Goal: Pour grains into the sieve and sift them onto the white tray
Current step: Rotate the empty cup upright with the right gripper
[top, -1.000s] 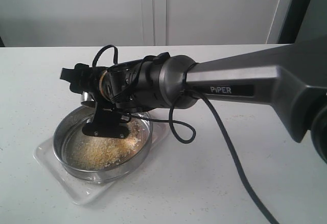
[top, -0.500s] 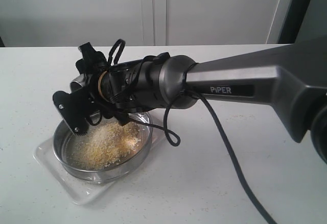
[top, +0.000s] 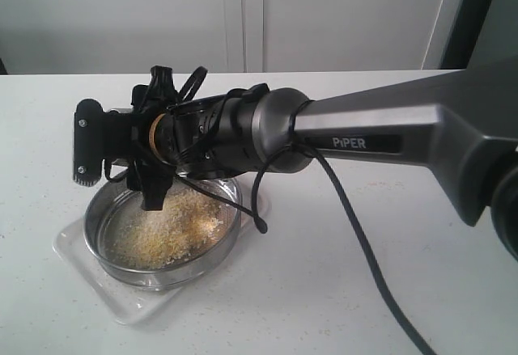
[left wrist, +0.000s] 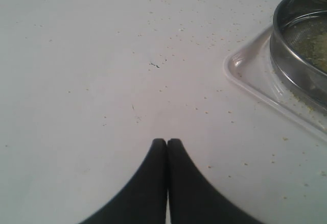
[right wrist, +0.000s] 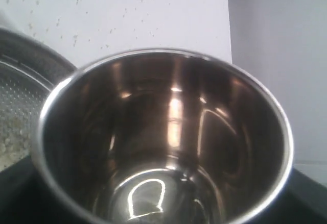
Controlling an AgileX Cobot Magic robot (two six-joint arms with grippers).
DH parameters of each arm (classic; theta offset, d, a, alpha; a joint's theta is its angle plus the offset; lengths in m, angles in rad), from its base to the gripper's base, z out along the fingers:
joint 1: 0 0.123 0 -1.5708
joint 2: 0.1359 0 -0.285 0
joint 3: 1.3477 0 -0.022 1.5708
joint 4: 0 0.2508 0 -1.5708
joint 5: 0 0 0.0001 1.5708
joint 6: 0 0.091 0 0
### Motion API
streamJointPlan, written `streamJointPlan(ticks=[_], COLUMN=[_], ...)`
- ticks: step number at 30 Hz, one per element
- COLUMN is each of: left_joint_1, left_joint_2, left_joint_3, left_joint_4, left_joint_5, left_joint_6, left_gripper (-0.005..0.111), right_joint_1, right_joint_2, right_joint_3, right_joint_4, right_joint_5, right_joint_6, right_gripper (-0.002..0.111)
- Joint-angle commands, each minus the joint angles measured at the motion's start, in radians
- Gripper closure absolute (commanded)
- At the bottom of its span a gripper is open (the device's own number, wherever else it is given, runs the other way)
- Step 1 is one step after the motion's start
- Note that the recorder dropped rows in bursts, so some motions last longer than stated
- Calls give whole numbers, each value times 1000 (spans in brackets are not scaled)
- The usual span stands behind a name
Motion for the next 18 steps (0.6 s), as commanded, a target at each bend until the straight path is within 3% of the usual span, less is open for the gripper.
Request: streamJointPlan(ticks=[1, 11, 18], left_joint_1=[-5, -5, -5], left_joint_2=[-5, -5, -5], left_joint_3=[10, 10, 10], left_joint_4=[-10, -10, -10], left_joint_5=[17, 17, 17], left_joint_6=[3, 3, 3], left_gripper=[107, 107, 107], right_joint_1=[-1, -1, -1], right_joint_2=[-1, -28, -79], right_joint_3=[-8, -8, -8], right_joint_4=[1, 43, 256], right_joint_5=[2, 53, 46], right_joint_6=[134, 393, 404], right_gripper=[108, 108, 108])
